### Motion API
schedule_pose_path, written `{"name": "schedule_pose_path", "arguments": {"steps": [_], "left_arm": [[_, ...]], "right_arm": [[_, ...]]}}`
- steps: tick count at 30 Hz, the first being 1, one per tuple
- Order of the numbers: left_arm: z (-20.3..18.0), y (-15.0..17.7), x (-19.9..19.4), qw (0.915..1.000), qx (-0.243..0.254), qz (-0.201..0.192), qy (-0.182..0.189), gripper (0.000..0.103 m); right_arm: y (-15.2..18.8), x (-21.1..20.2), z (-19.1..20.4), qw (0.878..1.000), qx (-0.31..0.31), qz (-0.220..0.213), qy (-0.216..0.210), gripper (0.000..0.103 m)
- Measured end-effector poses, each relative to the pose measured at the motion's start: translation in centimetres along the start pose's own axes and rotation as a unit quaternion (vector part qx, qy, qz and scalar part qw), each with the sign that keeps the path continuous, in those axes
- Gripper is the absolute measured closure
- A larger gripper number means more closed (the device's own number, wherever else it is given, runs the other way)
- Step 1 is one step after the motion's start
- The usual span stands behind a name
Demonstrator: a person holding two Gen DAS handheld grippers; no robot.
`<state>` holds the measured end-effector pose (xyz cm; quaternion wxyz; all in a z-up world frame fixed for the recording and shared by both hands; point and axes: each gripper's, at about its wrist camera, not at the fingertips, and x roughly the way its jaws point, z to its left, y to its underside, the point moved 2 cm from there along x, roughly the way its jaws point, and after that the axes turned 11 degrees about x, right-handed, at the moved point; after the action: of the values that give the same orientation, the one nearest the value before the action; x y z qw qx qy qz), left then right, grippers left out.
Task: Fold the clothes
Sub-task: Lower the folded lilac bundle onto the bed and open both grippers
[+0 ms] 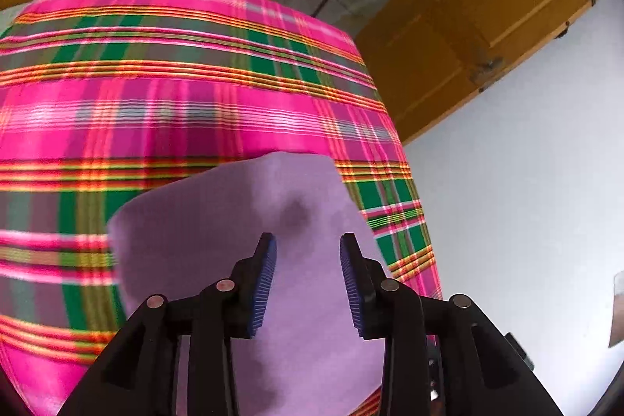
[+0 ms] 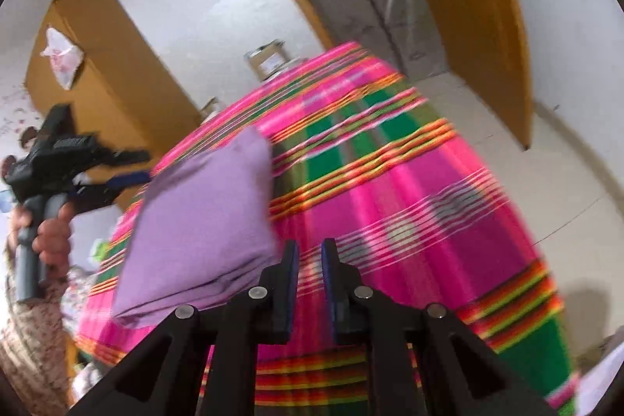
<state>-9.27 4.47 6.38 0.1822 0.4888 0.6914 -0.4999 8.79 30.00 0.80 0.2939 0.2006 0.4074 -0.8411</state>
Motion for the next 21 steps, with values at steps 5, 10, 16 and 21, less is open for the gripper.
{"name": "schedule_pose_path", "arguments": {"steps": [5, 10, 16, 21], "left_arm": [[2.3, 2.2, -2.3, 0.9996, -0.025, -0.015, 0.001, 0.068], [4.3, 4.4, -4.2, 0.997, -0.064, -0.03, 0.031, 0.063], [5.7, 6.4, -4.4, 0.9956, -0.081, -0.026, 0.038, 0.061], [6.4, 6.9, -3.6, 0.9948, -0.09, -0.021, 0.041, 0.061]], "right_arm": [[-1.4, -0.3, 1.9, 0.999, -0.022, 0.003, -0.034, 0.09], [-1.1, 2.7, 4.1, 0.996, -0.06, 0.056, -0.039, 0.069], [0.6, 3.8, 3.3, 0.995, -0.051, 0.081, -0.031, 0.086], [0.5, 1.8, 4.1, 0.997, -0.045, 0.054, -0.042, 0.092]]}}
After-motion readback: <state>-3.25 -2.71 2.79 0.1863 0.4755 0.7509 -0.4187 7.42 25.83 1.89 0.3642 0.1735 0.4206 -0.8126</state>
